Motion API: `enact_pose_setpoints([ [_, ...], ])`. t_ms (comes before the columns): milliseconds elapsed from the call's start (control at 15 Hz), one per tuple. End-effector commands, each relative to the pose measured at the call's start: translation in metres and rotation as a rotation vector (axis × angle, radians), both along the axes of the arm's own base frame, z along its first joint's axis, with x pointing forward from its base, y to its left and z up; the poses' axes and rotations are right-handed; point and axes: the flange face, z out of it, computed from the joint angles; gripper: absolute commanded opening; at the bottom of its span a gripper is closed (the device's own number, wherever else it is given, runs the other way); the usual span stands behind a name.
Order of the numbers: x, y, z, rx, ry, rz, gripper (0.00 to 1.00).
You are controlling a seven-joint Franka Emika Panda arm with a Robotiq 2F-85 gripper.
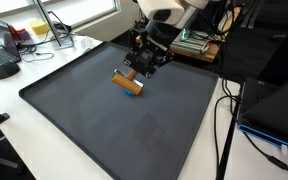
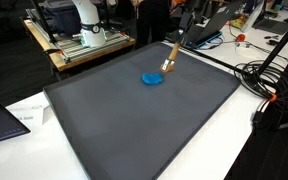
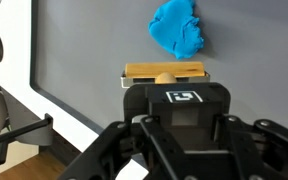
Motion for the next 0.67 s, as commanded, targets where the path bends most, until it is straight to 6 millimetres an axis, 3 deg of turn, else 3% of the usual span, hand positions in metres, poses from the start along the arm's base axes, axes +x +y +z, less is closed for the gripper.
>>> enact_pose_setpoints([
  [0,-0.021,-0.005,0.007,0.005,-0.045,0.037,0.22],
  [600,-0.043,0.011,-0.009,0.018,-0.113,0.067,0.22],
])
